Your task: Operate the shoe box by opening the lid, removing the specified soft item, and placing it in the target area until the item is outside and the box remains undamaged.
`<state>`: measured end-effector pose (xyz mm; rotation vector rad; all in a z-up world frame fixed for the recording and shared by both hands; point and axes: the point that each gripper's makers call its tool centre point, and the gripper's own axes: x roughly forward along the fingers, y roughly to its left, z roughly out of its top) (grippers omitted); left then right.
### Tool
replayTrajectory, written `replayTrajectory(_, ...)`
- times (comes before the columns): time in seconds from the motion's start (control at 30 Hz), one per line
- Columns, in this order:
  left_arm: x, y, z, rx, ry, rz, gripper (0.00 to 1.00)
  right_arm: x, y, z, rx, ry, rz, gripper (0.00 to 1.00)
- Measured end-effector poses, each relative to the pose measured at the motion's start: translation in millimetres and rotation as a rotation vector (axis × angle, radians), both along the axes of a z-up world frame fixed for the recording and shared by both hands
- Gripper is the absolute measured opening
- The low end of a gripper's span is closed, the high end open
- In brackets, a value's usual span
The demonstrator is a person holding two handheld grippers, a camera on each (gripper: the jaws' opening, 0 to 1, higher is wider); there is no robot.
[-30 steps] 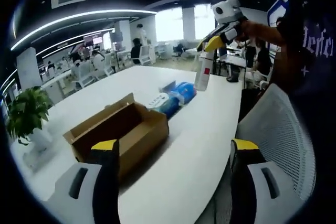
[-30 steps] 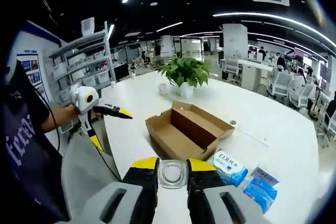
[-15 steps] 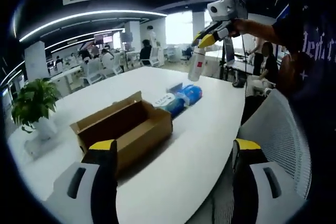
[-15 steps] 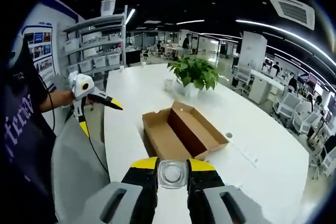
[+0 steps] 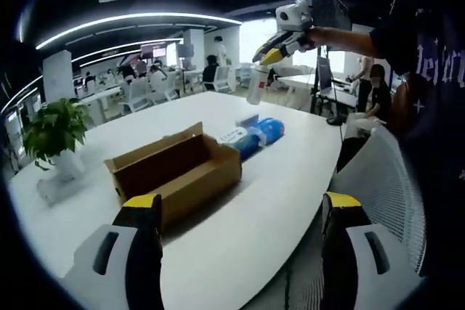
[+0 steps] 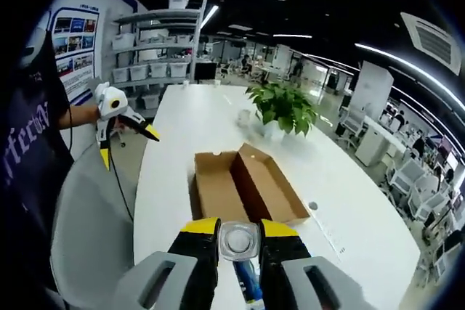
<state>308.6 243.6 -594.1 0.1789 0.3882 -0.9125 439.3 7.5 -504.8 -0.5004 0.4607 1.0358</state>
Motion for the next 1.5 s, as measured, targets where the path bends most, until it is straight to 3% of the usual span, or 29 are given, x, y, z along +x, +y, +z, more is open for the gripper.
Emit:
replayTrajectory(0.27,-0.8,15,0.2,-0.007,0.006,0.054,0.93,29,-4,-10.1,-0.022,-0.037,0.069,0.16)
replayTrajectory(0.67,-1.1,32,9.8,-0.037,-0.013,0.136,0.94,70,-14,-44.9,-0.076,-0.051,0.147,0.16)
replayTrajectory(1.07,-3.7,36,16.3,-0.051,-0.015,0.172,0.98,108,-24,-88.7,-0.125,-0.022,0.153,0.16)
replayTrajectory(1.5,1.9,40,19.8,-0.031,-0.01,0.208,0.99,131,-31,-126.9,-0.162,0.007,0.154,0.16)
